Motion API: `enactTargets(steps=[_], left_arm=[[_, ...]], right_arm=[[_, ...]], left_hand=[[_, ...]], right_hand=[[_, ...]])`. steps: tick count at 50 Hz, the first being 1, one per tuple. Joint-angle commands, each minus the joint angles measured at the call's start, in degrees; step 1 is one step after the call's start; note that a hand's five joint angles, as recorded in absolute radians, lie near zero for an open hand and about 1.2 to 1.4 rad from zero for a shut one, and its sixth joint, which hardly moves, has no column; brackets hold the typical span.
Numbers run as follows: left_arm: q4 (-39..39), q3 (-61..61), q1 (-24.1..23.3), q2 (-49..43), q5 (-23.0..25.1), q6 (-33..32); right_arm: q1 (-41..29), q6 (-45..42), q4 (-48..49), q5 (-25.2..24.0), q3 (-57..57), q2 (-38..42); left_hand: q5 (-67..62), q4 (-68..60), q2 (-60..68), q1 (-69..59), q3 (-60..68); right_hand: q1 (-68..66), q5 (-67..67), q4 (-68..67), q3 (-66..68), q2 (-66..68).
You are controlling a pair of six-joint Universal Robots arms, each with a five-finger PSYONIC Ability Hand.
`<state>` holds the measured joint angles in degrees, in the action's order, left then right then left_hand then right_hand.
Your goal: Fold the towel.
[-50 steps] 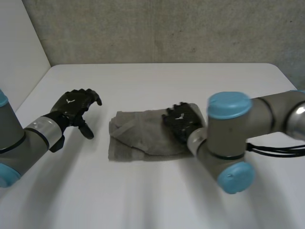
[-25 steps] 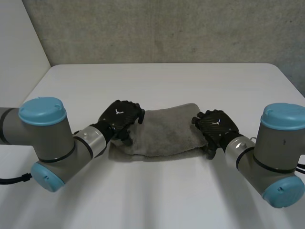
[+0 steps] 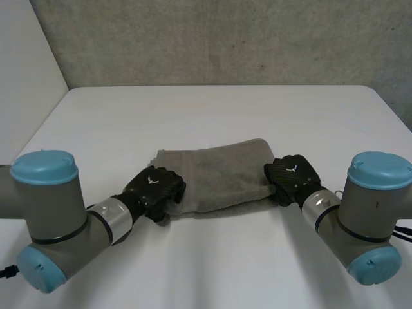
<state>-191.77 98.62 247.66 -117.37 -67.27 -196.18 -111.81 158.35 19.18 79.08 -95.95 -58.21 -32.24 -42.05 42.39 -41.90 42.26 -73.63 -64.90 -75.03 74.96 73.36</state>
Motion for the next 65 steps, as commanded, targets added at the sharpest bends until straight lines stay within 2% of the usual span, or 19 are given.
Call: enactTargets(steps=[1,8,12,21,24,25,26,29,34,36,40,41,42,43,45,47,57,59,65], left_arm=[[0.08,3.59,1.59,4.16,0.21,0.01],[0.35,5.53,1.77,6.71,0.48,0.36],[2.89,6.49,1.24,10.66,0.56,0.54],[5.89,5.00,1.15,17.26,0.48,1.06],[5.80,2.81,1.42,18.67,0.04,1.68],[5.71,1.59,1.68,18.84,-0.05,2.90],[5.71,1.57,1.68,18.84,-0.05,2.91],[5.71,-0.89,1.94,18.93,-0.14,7.30],[5.18,-3.35,2.91,18.84,-0.14,15.04],[4.31,-3.79,4.14,18.84,-0.58,19.06],[2.99,-3.87,4.49,18.67,-1.11,21.10],[2.38,-3.79,4.49,18.32,-1.28,21.45],[1.93,-3.79,4.41,18.06,-1.37,21.63],[1.93,-3.79,4.41,18.05,-1.37,21.63],[1.67,-3.79,4.32,17.88,-1.37,21.63],[1.49,-4.05,4.14,16.57,-1.37,21.72],[1.75,-9.75,0.99,8.93,-3.21,23.21],[1.84,-10.91,-0.08,7.86,-3.83,23.83],[1.84,-14.33,-3.24,4.17,-5.77,26.38]], right_arm=[[2.55,-0.67,-2.21,-0.42,-2.13,-1.46],[7.04,-2.78,-3.01,-2.00,-7.32,-6.65],[10.81,-7.95,-3.97,-4.28,-11.09,-9.98],[12.58,-15.18,-8.81,-4.82,-7.06,-14.83],[7.84,-14.74,-12.15,-4.55,-2.84,-14.92],[3.31,-14.13,-13.37,-4.38,-0.23,-14.65],[-1.26,-13.08,-14.43,-4.03,2.58,-13.78],[-5.70,-11.92,-14.96,-3.41,5.16,-11.93],[-19.38,-10.17,-15.40,0.80,12.88,-6.05],[-21.76,-9.99,-15.40,1.33,14.03,-4.12],[-25.21,-10.08,-15.49,1.95,15.44,-0.33],[-25.91,-10.08,-15.49,2.21,15.71,0.81],[-25.91,-9.99,-15.49,2.91,15.62,1.34],[-25.91,-9.99,-15.49,2.92,15.62,1.34],[-25.65,-9.64,-15.49,5.37,15.18,1.17],[-25.22,-9.12,-15.58,6.69,14.92,0.65],[-16.77,-0.41,-16.46,8.19,13.86,-8.59],[-11.87,2.13,-18.38,6.27,13.77,-9.81],[-7.19,5.21,-22.17,1.16,14.74,-9.64]], left_hand=[[0.90,0.71,-1.05,0.56,-0.92],[1.24,1.05,-1.39,0.90,-1.26],[6.26,6.08,-6.41,5.93,-6.28],[14.70,14.51,-14.85,14.36,-14.72],[21.59,21.41,-21.74,21.26,-21.61],[28.42,28.24,-28.57,28.08,-28.44],[28.49,28.30,-28.64,28.15,-28.51],[30.34,30.15,-30.49,30.00,-30.36],[30.34,30.15,-30.49,30.00,-30.36],[30.34,30.15,-30.49,30.00,-30.36],[30.34,30.15,-30.49,30.00,-30.36],[30.34,30.15,-30.49,30.00,-30.36],[30.17,29.99,-30.32,29.84,-30.19],[30.17,29.99,-30.32,29.84,-30.19],[30.17,29.99,-30.32,29.84,-30.19],[30.17,29.99,-30.32,29.84,-30.19],[30.00,29.82,-30.15,29.67,-30.02],[30.00,29.82,-30.15,29.67,-30.02],[29.84,29.65,-29.98,29.50,-29.86]], right_hand=[[-6.37,-5.10,-4.97,5.04,6.64],[-6.37,-5.10,-4.97,5.04,6.64],[-6.37,-5.10,-4.97,5.04,6.64],[-6.37,-5.10,-4.97,5.04,6.64],[-6.37,-5.10,-4.97,5.04,6.64],[-6.37,-5.10,-4.97,5.04,6.64],[-6.37,-5.10,-4.97,5.04,6.64],[-6.37,-5.10,-4.97,5.04,6.64],[-6.37,-5.10,-4.97,5.04,6.64],[-6.37,-5.10,-4.97,5.04,6.64],[-3.06,-1.79,-1.66,1.73,3.34],[4.93,6.20,6.33,-6.26,-4.66],[22.50,23.77,23.90,-23.82,-22.22],[22.67,23.94,24.07,-24.00,-22.40],[56.33,57.60,57.73,-57.66,-56.05],[63.63,64.90,65.03,-64.96,-63.36],[63.63,64.90,65.03,-64.96,-63.36],[63.63,64.90,65.03,-64.96,-63.36],[63.63,64.90,65.03,-64.96,-63.36]])
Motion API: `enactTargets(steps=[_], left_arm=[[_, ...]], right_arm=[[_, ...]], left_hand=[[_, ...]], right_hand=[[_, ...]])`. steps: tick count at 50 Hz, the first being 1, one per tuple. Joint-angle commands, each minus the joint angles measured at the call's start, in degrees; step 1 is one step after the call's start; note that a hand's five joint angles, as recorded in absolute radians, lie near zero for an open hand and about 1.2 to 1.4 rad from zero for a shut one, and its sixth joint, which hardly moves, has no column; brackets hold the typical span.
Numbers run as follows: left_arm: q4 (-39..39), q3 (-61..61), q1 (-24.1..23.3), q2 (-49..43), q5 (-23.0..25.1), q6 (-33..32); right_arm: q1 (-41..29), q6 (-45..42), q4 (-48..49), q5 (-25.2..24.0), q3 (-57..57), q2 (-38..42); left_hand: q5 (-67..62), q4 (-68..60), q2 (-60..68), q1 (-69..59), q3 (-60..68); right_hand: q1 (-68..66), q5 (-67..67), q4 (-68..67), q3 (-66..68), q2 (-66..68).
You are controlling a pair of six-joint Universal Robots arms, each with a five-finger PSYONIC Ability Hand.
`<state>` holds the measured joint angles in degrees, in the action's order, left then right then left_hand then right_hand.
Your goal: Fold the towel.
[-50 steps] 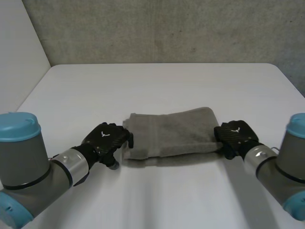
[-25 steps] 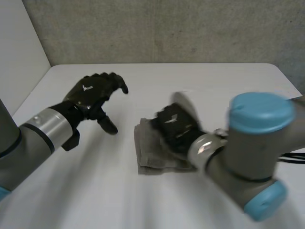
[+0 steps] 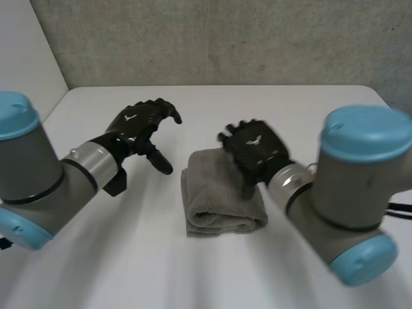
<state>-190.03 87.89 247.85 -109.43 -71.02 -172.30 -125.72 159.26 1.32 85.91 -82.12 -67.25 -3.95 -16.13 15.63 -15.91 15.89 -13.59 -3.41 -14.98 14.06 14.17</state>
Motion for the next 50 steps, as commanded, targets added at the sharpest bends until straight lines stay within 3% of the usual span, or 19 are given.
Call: enactTargets(steps=[1,7,13,29,50], left_arm=[[0.10,-4.21,-4.47,-4.82,-2.28,2.85],[0.01,-5.18,-7.73,-9.30,-2.55,2.50],[0.18,-5.18,-7.91,-11.69,-3.25,2.50],[1.15,-0.53,-5.71,-13.36,-4.30,2.15],[2.38,-0.87,-4.74,-10.21,-4.22,2.24]], right_arm=[[7.94,6.13,-4.83,-6.89,1.08,-0.17],[10.67,16.93,-4.92,-10.23,2.22,4.74],[10.67,22.31,-3.87,-11.90,2.49,10.63],[10.06,22.76,-0.35,-12.35,2.58,15.13],[10.06,22.23,-0.70,-11.74,2.76,11.72]], left_hand=[[1.55,3.73,-3.23,3.51,-3.49],[1.55,3.73,-3.23,3.51,-3.49],[1.55,3.73,-3.23,3.51,-3.49],[1.55,3.73,-3.23,3.51,-3.49],[2.39,4.57,-4.07,4.35,-4.33]], right_hand=[[3.59,3.41,4.98,-4.06,-4.17],[3.59,3.41,4.98,-4.06,-4.17],[3.59,3.41,4.98,-4.06,-4.17],[3.59,3.41,4.98,-4.06,-4.17],[3.59,3.41,4.98,-4.06,-4.17]])
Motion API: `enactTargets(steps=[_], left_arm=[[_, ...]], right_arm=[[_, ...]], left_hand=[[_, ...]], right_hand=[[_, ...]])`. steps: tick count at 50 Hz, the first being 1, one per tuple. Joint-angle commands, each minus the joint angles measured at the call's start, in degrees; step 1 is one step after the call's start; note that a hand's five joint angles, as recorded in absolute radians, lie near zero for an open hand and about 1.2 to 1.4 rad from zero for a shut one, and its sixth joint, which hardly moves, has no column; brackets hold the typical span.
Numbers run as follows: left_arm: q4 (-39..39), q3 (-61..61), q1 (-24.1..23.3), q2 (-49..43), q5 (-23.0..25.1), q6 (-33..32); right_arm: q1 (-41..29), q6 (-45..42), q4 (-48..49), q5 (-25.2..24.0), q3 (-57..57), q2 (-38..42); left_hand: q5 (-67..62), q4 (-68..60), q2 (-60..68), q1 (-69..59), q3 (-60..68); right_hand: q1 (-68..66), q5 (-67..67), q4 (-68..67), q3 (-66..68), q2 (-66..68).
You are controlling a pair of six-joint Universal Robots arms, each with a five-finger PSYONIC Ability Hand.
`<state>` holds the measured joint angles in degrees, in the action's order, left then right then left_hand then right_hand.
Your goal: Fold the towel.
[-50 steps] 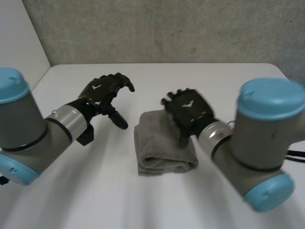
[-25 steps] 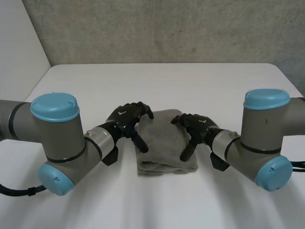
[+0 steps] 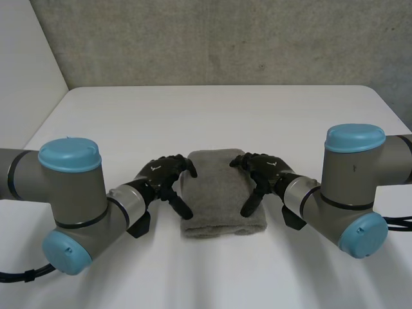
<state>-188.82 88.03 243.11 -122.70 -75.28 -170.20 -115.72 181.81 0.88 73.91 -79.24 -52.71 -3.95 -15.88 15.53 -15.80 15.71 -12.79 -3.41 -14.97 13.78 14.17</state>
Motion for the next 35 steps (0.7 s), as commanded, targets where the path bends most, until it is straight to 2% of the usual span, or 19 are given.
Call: enactTargets(steps=[1,10,12,13,14,15,17,18,20,22,25,35], left_arm=[[1.17,-1.02,-0.01,3.08,0.05,0.13],[6.27,-6.38,0.61,13.27,-0.13,0.22],[7.41,-7.70,0.78,15.21,-0.48,0.22],[8.72,-9.00,1.13,16.95,-1.09,0.31],[9.95,-10.15,1.48,18.44,-2.23,0.40],[9.96,-10.16,1.49,18.46,-2.24,0.40],[12.67,-11.73,2.54,21.00,-5.82,0.31],[12.69,-11.74,2.54,21.01,-5.84,0.31],[14.00,-12.09,3.07,21.80,-7.77,0.31],[15.93,-12.35,4.03,22.76,-10.84,0.31],[17.16,-12.44,4.21,22.94,-11.90,0.31],[19.28,-12.79,4.30,23.29,-11.91,0.22]], right_arm=[[0.06,-0.32,-0.26,0.27,-0.30,-4.84],[0.94,-0.14,0.00,2.03,-0.04,-16.46],[1.02,-0.14,0.00,6.66,0.40,-21.27],[1.02,-0.14,0.00,6.69,0.40,-21.30],[1.02,-0.23,-0.09,9.74,0.75,-23.21],[1.02,-0.23,-0.09,9.77,0.75,-23.23],[1.02,-0.76,-0.61,15.45,1.36,-25.68],[1.02,-0.76,-0.62,15.48,1.37,-25.69],[1.11,-2.94,-0.88,18.98,1.54,-26.83],[1.03,-4.70,-0.88,20.13,1.46,-27.10],[1.02,-7.52,-1.05,20.75,1.45,-27.36],[0.94,-8.23,-1.67,20.49,1.37,-27.45]], left_hand=[[2.39,4.32,-3.97,4.24,-4.15],[3.06,4.99,-4.64,4.92,-4.82],[3.06,4.99,-4.64,4.92,-4.82],[3.06,4.99,-4.64,4.92,-4.82],[3.06,4.99,-4.64,4.92,-4.82],[3.06,4.99,-4.64,4.92,-4.82],[3.06,4.99,-4.64,4.92,-4.82],[3.06,4.99,-4.64,4.92,-4.82],[3.06,4.99,-4.64,4.92,-4.82],[3.06,4.99,-4.64,4.92,-4.82],[3.06,4.99,-4.64,4.92,-4.82],[3.06,4.99,-4.64,4.92,-4.82]], right_hand=[[2.79,3.41,4.97,-3.78,-4.17],[2.79,3.41,4.97,-3.78,-4.17],[2.79,3.41,4.97,-3.78,-4.17],[2.79,3.41,4.97,-3.78,-4.17],[2.79,3.41,4.97,-3.78,-4.17],[2.79,3.41,4.97,-3.78,-4.17],[2.79,3.41,4.97,-3.78,-4.17],[2.79,3.41,4.97,-3.78,-4.17],[2.79,3.41,4.97,-3.78,-4.17],[2.79,3.41,4.97,-3.78,-4.17],[2.79,3.41,4.97,-3.78,-4.17],[2.79,3.41,4.97,-3.78,-4.17]])
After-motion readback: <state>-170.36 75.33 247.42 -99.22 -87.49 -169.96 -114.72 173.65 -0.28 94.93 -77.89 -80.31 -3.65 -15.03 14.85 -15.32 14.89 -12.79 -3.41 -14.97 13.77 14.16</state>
